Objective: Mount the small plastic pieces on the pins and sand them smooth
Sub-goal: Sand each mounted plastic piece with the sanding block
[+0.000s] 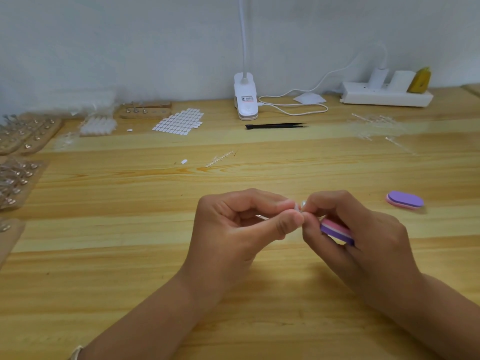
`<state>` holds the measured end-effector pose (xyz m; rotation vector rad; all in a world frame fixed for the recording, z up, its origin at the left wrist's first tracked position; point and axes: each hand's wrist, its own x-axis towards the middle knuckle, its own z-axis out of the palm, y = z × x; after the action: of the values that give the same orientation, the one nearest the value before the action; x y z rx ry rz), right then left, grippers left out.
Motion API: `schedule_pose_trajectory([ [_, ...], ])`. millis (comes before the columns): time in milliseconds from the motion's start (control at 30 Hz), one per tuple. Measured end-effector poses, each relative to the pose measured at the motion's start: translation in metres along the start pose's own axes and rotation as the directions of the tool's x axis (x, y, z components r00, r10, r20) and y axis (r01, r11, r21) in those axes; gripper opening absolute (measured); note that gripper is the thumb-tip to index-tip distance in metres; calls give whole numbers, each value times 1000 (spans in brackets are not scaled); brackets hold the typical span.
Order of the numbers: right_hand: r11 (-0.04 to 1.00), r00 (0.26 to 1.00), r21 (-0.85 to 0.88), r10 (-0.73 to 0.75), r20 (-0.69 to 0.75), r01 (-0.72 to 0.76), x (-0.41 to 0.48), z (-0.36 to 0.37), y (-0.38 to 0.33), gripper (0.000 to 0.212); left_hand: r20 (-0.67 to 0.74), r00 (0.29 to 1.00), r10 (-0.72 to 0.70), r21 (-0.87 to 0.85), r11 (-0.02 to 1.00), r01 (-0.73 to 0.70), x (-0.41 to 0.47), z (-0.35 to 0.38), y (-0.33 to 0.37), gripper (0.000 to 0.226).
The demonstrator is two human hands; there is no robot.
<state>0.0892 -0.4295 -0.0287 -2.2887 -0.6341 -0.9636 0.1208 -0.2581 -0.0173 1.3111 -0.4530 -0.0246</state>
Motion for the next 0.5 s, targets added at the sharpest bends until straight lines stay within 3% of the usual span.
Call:
schedule_pose_trajectory([
  [167,998,997,33,55,45,-57,2,0,-2,13,8,1000,7,96,995,-8,0,-3,3,19],
  [267,926,958,251,256,130,-281,6,-5,-6,5,45,999,20,168,985,-27,0,-5,8,23],
  [367,650,863,570,415,289,-503,10,-10,-4,13,95,991,91,270,956,-114,2,-6,12,28],
  [433,447,795,669,455,400,-593,14,-11,-1,19,112,984,139,318,933,-169,3,-6,12,31],
  [500,320,753,702,457,473,-636,14,-10,0,23,123,976,177,345,915,-210,3,-6,12,36],
])
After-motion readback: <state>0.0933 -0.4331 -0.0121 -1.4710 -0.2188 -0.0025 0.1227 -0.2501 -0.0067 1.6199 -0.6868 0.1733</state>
